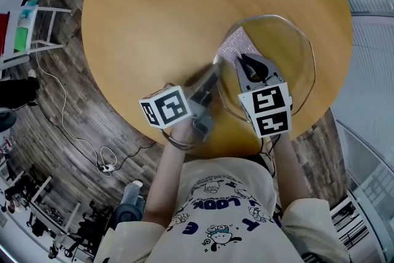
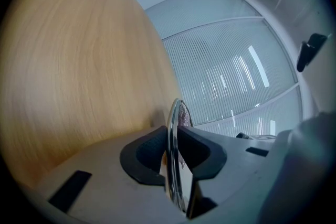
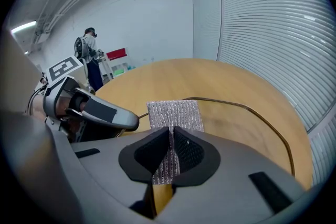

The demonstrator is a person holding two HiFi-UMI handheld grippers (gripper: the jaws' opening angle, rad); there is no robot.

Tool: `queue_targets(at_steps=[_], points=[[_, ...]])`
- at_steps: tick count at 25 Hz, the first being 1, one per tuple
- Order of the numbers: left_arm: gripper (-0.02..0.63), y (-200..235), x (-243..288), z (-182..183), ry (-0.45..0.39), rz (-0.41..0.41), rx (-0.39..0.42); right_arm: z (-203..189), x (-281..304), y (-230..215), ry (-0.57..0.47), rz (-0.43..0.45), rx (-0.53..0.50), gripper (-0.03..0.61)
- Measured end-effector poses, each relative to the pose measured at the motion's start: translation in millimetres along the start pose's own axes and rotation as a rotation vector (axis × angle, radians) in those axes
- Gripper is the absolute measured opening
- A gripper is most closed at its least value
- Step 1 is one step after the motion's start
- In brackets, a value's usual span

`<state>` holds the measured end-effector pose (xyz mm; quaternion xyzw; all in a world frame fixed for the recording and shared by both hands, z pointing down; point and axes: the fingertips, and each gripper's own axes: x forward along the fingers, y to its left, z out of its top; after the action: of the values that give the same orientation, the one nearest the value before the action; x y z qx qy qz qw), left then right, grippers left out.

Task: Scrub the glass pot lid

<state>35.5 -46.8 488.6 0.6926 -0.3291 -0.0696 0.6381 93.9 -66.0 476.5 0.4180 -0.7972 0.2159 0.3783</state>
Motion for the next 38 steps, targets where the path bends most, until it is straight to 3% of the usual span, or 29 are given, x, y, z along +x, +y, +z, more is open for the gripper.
queue_targets(at_steps=[15,38], points=[[0.074,-2,1,-3,0.016,0.014,0.017,7,4,-33,0.002,-0.059,0.003,0.043],[0.074,1,1,-2,0.013,0.028,0.018,-8,-5,-101,0.027,-0.212,0.090,0.043]])
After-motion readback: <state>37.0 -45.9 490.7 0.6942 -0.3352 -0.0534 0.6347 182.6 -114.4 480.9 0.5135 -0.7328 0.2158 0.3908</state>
